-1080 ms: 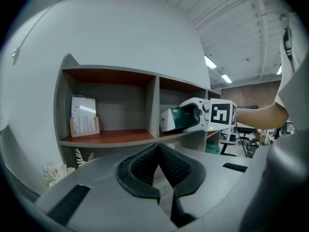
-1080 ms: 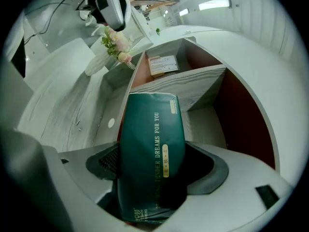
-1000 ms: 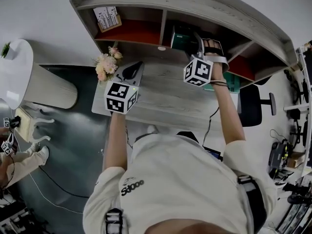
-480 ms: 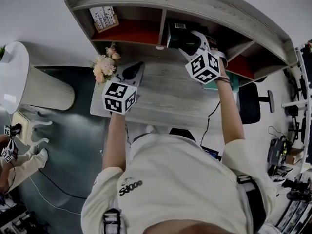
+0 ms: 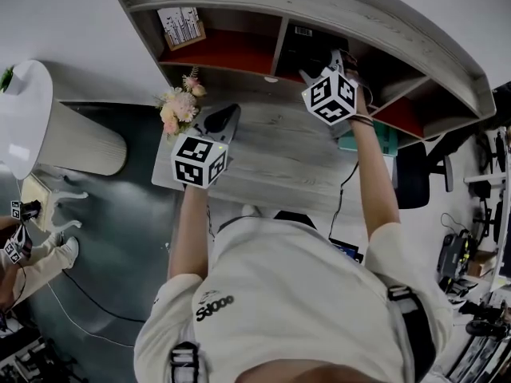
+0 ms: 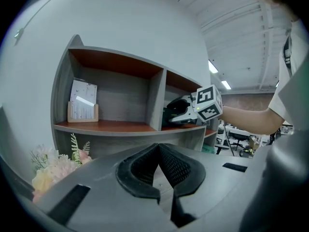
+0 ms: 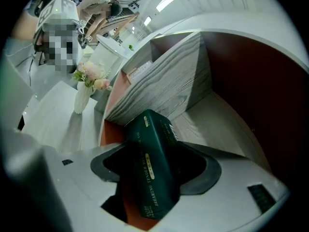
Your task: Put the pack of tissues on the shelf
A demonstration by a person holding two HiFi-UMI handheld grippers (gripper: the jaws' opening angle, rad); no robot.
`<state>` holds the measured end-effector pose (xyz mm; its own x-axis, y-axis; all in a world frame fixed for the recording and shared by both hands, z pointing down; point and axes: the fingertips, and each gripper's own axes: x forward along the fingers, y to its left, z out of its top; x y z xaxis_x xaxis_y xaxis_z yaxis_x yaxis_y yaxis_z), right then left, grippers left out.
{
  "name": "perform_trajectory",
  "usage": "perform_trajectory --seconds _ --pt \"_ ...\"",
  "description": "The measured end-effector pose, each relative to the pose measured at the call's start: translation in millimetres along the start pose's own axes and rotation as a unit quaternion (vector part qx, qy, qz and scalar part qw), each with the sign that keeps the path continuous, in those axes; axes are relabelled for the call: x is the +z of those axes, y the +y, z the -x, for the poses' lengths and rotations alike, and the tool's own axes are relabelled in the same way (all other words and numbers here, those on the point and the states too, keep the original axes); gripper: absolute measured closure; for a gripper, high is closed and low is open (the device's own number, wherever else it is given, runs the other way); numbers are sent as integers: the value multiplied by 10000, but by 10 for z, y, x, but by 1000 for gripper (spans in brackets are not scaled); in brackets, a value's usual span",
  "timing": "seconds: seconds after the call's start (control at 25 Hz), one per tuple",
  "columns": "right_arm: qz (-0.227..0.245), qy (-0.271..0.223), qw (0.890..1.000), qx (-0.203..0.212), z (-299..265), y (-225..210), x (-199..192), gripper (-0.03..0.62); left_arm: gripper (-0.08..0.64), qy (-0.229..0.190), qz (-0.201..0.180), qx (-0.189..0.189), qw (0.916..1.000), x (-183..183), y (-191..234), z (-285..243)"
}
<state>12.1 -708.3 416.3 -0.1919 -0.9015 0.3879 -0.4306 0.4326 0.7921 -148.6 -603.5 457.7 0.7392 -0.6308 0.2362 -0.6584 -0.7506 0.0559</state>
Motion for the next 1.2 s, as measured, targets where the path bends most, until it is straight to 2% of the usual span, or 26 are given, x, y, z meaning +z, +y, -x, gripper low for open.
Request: perform_trajectory --seconds 0.28,0.32,0.4,0.48,0.6,0.68,0.76,1.0,1.2 --pt "148 -20 9994 -321 -6 6 21 293 543 -36 -72 -10 10000 77 -29 10" --pt "180 -50 9988 -455 36 -1 13 304 543 -28 -91 -19 10000 87 -47 14" --pt "87 -114 9966 -815 197 -48 -20 389 543 3 -154 -28 9999 107 -83 24" --pt "-206 -234 9941 -1040 416 -90 -67 431 543 18 -232 -4 9997 142 -115 35" --pt "-886 -378 9900 -1034 757 -122 -204 467 543 -6 -366 63 9993 223 -194 56" --pt "-1412 -455 9835 -1032 1008 -156 -337 504 543 -48 -470 95 9988 295 -286 61" --pt "-1863 -515 9756 -1042 1279 -159 -481 568 543 -92 -564 123 9983 358 -413 78" --pt "-2791 -644 9540 -891 2148 -41 -875 585 543 -216 -796 259 9963 547 -928 188" --pt "-2913 -737 9509 -748 2960 92 -1137 586 543 -254 -1018 377 9938 657 -1619 327"
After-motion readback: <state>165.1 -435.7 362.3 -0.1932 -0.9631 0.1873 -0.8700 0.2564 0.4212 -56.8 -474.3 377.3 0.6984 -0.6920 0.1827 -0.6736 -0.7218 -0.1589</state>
